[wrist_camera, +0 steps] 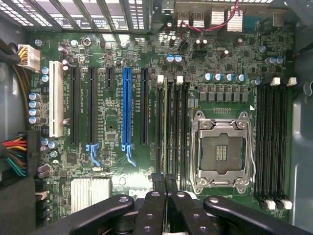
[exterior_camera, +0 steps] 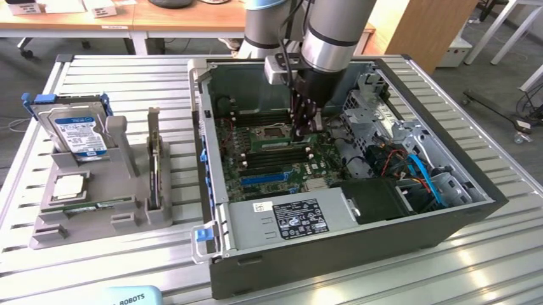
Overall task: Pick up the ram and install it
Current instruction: 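Insert the ram into the slot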
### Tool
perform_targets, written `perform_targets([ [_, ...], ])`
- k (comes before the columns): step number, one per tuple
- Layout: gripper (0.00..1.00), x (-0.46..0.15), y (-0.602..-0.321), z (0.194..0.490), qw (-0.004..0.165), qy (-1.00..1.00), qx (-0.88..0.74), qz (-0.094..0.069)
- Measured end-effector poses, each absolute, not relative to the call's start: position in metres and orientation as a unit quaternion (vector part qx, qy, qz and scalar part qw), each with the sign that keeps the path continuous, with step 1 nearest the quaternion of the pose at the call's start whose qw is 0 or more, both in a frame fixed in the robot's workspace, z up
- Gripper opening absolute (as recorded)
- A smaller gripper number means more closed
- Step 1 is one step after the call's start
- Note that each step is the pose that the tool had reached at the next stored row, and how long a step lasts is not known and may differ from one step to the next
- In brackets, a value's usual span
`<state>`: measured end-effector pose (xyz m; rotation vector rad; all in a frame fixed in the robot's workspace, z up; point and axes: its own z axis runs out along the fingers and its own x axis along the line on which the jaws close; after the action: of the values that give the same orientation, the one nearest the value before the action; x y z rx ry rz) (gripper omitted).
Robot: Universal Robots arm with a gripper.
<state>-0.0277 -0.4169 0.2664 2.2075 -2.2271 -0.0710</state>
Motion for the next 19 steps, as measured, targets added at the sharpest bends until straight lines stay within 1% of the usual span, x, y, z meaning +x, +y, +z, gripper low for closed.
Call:
perform_targets([
  [19, 0.12, -0.0279, -0.4169, 0.2592, 0.003, -0.710, 0.704, -0.023],
])
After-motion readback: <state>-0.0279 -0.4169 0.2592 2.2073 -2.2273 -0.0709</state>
